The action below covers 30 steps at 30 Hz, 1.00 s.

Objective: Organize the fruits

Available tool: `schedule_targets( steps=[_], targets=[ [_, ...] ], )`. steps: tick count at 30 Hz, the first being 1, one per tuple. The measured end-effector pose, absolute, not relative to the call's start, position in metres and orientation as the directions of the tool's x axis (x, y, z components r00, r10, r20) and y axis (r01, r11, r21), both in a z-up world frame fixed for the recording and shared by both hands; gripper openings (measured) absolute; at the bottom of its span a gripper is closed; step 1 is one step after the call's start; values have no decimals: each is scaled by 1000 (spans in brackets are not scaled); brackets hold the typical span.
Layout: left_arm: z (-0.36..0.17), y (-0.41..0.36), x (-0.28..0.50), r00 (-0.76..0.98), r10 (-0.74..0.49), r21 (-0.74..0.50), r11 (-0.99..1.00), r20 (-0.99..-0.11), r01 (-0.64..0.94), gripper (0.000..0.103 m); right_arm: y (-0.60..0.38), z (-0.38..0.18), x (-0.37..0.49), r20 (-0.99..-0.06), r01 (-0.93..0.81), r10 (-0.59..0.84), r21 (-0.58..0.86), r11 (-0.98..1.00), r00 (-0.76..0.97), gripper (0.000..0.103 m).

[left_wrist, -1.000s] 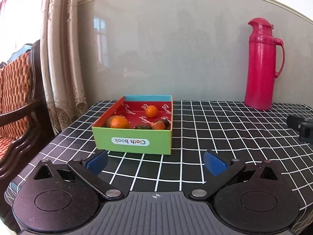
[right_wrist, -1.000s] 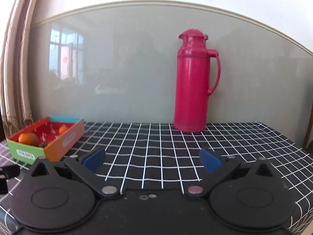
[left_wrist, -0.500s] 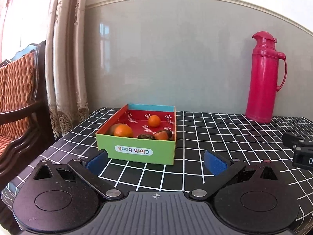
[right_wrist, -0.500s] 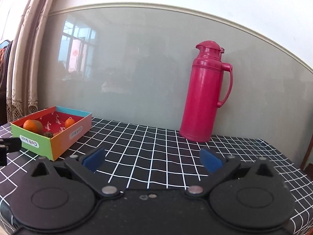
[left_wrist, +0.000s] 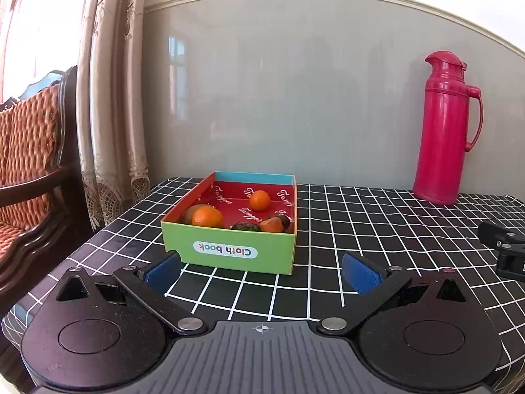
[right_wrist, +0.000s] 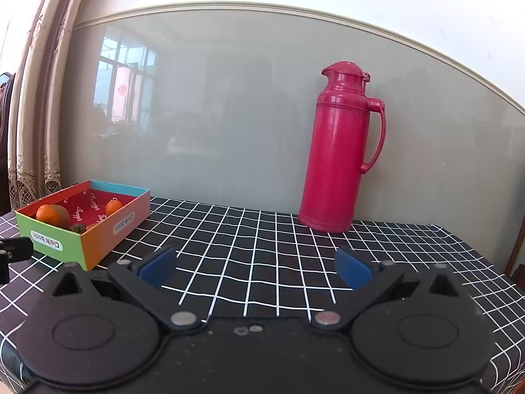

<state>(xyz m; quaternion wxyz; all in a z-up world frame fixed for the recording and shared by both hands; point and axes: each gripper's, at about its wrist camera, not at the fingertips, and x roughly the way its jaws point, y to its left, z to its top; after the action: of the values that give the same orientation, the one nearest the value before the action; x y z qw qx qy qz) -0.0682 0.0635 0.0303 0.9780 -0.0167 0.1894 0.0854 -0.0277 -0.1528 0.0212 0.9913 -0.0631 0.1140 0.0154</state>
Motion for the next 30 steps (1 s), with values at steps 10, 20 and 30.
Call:
schedule_targets(
  steps=[10,20,30],
  targets=[
    [30,63,-68,913,161,0,985,-374,-173,103,-152,21,-27,-229,-45,16,-122,991,973,103],
    [30,63,-67,913,161,1,985,-374,-174,103,-152,21,-27,-230,-44,15,-121,992,973,103],
    [30,61,-67,913,160,5,985,-374,-170,103,-152,21,-27,-230,-44,15,-121,992,973,103]
  ],
)
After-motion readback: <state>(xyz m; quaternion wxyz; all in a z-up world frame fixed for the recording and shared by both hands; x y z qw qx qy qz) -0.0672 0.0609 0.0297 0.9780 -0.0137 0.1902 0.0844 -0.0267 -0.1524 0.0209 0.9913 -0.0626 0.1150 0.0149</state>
